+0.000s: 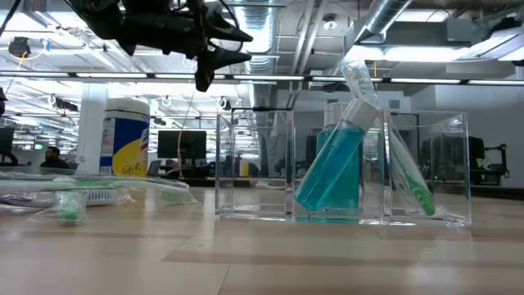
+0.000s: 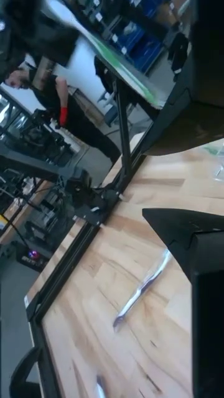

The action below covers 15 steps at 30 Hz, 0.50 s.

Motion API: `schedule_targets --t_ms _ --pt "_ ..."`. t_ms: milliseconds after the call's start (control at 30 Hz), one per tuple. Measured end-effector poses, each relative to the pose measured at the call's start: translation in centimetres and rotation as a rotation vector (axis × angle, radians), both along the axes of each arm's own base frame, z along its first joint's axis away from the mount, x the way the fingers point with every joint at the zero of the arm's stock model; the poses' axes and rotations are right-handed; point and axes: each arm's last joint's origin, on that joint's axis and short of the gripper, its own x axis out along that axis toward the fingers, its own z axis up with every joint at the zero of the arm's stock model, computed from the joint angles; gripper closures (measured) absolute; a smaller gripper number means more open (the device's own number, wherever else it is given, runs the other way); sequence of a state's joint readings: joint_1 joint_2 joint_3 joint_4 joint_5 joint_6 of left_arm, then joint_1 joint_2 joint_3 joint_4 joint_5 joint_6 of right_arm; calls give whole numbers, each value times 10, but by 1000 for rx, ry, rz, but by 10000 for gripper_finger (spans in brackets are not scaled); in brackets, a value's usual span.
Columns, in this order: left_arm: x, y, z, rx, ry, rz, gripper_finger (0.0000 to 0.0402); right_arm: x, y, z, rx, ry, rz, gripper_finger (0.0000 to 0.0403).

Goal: Pick & Place toothbrushing station
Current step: Put the green toothbrush in the transparent organizer

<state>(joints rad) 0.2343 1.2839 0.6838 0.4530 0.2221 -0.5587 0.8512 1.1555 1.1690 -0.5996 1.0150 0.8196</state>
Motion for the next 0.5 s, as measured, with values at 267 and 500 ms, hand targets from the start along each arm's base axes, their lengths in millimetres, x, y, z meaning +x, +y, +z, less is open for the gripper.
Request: schedule_targets --t_ms 267,500 --pt "5 -25 0 21 3 39 259 11 26 -64 71 92 -88 403" --pt "6 -32 0 9 3 36 259 19 32 -82 100 15 -152 403"
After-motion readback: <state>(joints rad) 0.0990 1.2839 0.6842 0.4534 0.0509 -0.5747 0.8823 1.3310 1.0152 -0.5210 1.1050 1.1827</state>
